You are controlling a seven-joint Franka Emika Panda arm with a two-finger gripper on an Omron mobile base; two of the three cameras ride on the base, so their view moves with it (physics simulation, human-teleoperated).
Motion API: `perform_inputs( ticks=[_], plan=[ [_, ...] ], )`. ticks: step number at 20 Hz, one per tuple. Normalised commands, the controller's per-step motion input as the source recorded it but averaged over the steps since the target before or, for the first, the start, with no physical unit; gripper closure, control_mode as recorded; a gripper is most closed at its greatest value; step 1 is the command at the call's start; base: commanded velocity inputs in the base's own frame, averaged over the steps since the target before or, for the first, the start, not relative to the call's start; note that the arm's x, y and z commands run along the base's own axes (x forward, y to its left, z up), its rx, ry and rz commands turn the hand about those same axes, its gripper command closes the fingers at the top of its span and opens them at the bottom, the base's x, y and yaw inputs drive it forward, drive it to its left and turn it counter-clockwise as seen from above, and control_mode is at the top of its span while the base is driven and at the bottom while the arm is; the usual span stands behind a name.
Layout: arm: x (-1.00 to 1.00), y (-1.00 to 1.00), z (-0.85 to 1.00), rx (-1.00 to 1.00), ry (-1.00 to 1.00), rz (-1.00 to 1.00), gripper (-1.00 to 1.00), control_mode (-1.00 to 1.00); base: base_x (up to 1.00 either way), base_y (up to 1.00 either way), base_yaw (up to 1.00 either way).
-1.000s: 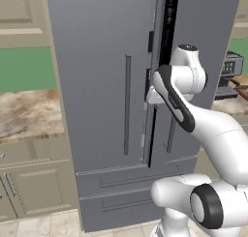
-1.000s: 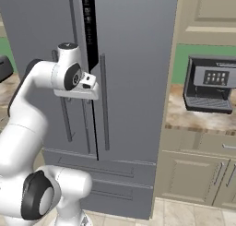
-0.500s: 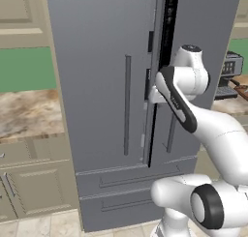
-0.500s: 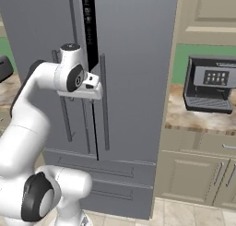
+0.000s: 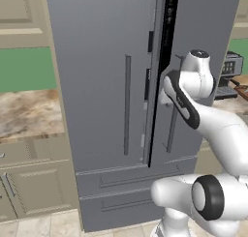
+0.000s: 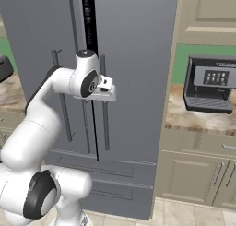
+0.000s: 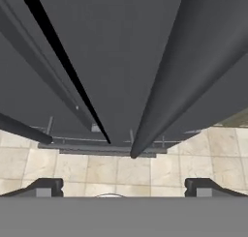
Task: Retrieve a lemon from the fridge and place it on the cutting board with the fish.
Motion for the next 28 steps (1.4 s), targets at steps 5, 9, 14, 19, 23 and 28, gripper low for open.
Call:
perform_inputs(
  ticks=[5, 9, 14, 19, 23, 28],
  plan=[
    [0.38, -0.24, -0.2, 0.0, -0.16, 0.0, -1.0, -1.0, 0.0, 0.0, 0.0],
    [0.42, -0.06, 0.0, 0.0, -0.23, 0.0, -1.0, -1.0, 0.0, 0.0, 0.0],
    [0.5, -0.01, 0.0, 0.0, -0.07, 0.0, -1.0, -1.0, 0.0, 0.0, 0.0],
    [0.12, -0.03, 0.0, 0.0, -0.01, 0.0, -1.0, -1.0, 0.0, 0.0, 0.0],
    [0.01, -0.03, 0.0, 0.0, -0.08, 0.0, -1.0, -1.0, 0.0, 0.0, 0.0],
    [0.0, -0.01, 0.0, 0.0, -0.22, 0.0, -1.0, -1.0, 0.0, 0.0, 0.0]
  ],
)
